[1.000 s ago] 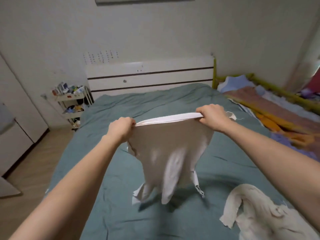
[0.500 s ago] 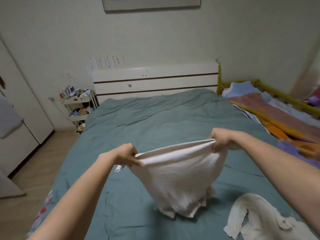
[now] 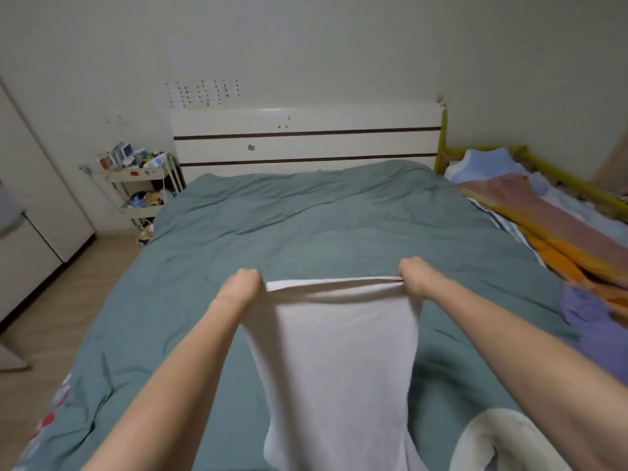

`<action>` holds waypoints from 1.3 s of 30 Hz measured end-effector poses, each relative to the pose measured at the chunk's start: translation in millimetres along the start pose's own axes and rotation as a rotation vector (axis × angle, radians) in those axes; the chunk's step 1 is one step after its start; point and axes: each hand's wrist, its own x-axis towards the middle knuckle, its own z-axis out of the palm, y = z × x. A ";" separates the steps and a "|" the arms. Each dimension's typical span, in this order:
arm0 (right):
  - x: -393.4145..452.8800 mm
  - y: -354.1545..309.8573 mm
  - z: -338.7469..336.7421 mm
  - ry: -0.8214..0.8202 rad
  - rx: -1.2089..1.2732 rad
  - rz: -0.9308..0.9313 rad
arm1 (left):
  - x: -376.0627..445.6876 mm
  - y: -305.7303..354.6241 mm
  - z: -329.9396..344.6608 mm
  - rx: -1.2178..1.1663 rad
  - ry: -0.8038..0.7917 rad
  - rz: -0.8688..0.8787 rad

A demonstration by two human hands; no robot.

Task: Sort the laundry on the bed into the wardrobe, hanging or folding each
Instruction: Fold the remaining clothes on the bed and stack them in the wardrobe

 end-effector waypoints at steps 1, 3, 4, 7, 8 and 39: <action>14.9 2.2 0.9 0.102 0.065 0.008 | 8.2 4.8 -7.2 -0.007 0.074 -0.016; 34.1 5.4 -10.5 0.258 0.150 0.014 | 25.5 8.3 -25.7 -0.009 0.219 -0.006; 40.6 6.8 -20.9 0.309 0.173 0.023 | 33.5 7.7 -37.7 -0.014 0.299 0.011; 51.1 10.8 -55.2 0.396 0.223 0.021 | 52.0 2.6 -73.1 -0.052 0.487 0.045; 52.9 11.2 -63.3 0.411 0.234 -0.001 | 54.4 1.7 -81.8 -0.065 0.525 0.052; -141.4 -55.3 330.7 -0.710 0.114 -0.213 | -180.1 -83.4 302.2 0.188 -0.704 0.178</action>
